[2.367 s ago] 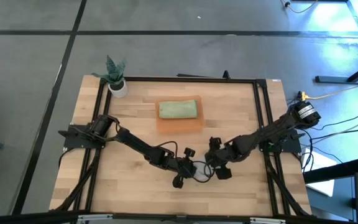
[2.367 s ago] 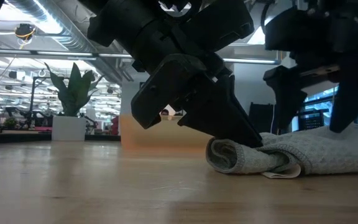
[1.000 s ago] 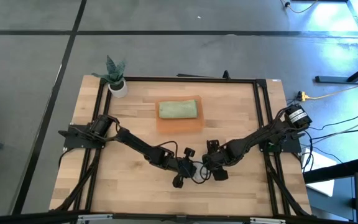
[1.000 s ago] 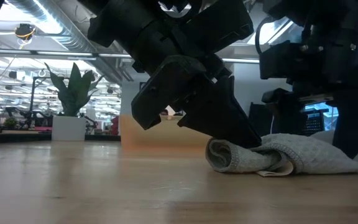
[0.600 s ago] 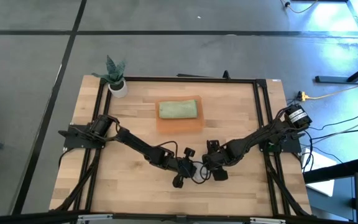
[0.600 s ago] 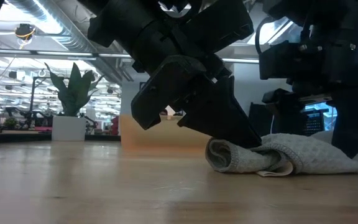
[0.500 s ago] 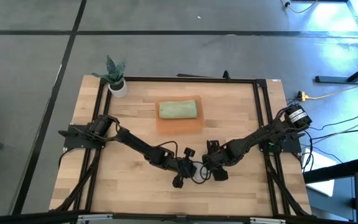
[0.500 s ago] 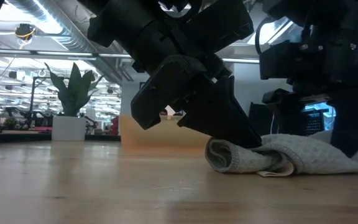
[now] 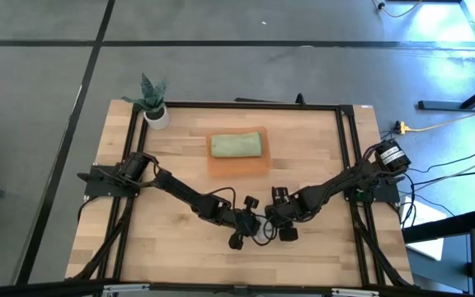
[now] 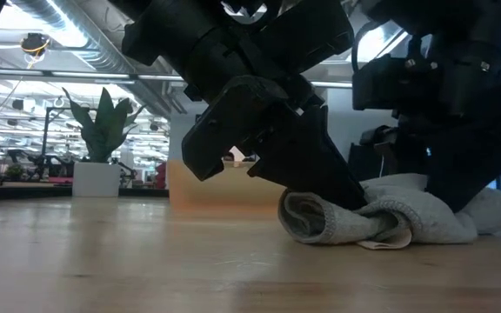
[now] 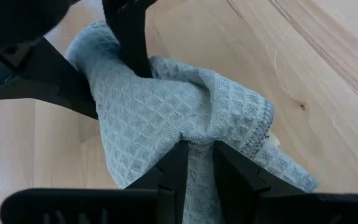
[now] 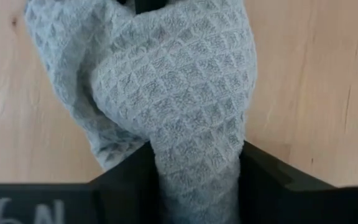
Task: Roll microfiber towels into tight, uniform cylinder then place into a basket
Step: Put the gray microfiber towel into the orange bin
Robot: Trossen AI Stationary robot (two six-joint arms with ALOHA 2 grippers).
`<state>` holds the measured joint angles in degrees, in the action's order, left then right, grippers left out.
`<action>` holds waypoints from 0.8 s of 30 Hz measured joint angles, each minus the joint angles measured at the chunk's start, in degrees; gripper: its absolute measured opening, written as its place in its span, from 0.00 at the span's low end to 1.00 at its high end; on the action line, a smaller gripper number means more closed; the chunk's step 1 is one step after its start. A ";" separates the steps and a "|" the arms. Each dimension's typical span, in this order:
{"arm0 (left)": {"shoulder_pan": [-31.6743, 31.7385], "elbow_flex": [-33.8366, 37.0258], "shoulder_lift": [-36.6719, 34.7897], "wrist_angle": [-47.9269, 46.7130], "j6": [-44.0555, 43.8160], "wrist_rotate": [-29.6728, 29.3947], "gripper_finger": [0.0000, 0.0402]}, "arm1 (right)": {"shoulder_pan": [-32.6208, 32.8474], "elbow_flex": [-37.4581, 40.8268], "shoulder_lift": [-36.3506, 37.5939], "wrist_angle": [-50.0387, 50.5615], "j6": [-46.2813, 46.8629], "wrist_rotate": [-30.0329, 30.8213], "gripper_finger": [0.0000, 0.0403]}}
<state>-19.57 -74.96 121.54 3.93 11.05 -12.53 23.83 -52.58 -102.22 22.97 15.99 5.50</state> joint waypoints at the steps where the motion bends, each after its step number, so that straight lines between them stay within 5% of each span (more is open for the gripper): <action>1: 0.00 0.00 0.00 0.01 -0.02 0.00 0.17 | 0.00 0.01 -0.05 -0.05 -0.04 0.00 0.40; 12: 0.00 0.00 0.00 0.01 -0.02 0.00 0.17 | -0.02 0.16 0.16 -0.97 -0.01 -0.73 0.21; 24: 0.00 0.00 0.00 0.01 -0.03 0.00 0.17 | 0.00 0.22 0.14 -1.40 1.55 -1.04 0.21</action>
<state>-19.57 -74.96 121.54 3.95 11.02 -12.53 23.83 -52.36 -102.08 21.56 17.54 4.46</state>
